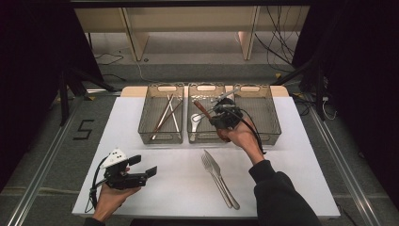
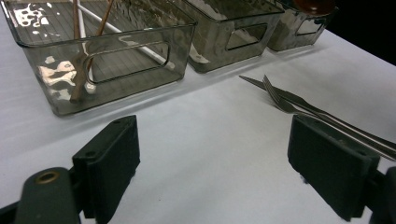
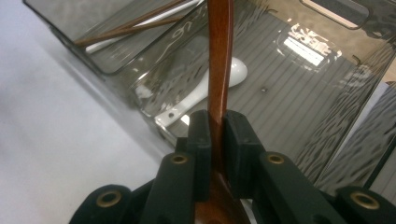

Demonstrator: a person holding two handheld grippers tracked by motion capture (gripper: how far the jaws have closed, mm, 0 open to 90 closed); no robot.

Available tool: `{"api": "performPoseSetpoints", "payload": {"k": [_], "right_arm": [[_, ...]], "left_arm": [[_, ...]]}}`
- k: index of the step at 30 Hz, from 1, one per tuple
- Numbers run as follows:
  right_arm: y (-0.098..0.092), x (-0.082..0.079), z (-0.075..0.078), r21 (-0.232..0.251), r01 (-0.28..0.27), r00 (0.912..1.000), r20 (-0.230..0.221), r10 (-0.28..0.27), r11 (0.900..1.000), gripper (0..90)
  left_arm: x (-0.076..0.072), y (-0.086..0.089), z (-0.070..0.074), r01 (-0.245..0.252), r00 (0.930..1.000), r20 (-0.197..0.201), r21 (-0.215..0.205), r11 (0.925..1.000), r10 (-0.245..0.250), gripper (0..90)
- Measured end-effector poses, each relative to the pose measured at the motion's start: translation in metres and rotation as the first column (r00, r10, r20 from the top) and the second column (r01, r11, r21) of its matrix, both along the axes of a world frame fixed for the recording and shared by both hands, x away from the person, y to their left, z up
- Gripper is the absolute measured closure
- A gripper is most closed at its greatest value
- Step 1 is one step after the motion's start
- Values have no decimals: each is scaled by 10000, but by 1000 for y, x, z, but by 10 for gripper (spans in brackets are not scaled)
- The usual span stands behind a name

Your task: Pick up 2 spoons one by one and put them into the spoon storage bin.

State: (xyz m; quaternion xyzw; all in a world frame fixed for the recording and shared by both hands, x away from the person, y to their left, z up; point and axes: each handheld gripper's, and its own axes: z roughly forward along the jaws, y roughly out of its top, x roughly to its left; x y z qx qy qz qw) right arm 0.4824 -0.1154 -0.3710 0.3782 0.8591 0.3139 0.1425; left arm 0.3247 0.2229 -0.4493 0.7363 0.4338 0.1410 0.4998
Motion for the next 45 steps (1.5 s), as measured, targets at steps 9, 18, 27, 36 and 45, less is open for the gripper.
{"api": "performPoseSetpoints", "payload": {"k": [9, 18, 27, 36, 45], "right_arm": [[-1, 20, -2, 153, 420, 9990, -126, -418, 9990, 821], [1, 41, -5, 225, 789, 9966, -236, -783, 9966, 820], [4, 54, -13, 173, 1153, 9928, -337, -1147, 9932, 818], [3, 58, -18, 475, 1286, 9908, -485, -1263, 9906, 717], [-3, 45, -9, 917, 1010, 9943, -421, -975, 9906, 560]], "left_arm": [[1, 2, 0, -56, 10000, 16, -2, 10000, 56, 164], [1, 1, -1, -32, 10000, 17, 4, 10000, 32, 164], [1, 1, -1, -49, 10000, 32, -33, 10000, 49, 164], [1, 1, -1, -29, 10000, 37, -34, 10000, 29, 164], [0, 1, -1, -46, 10000, 21, -23, 10000, 46, 164]]}}
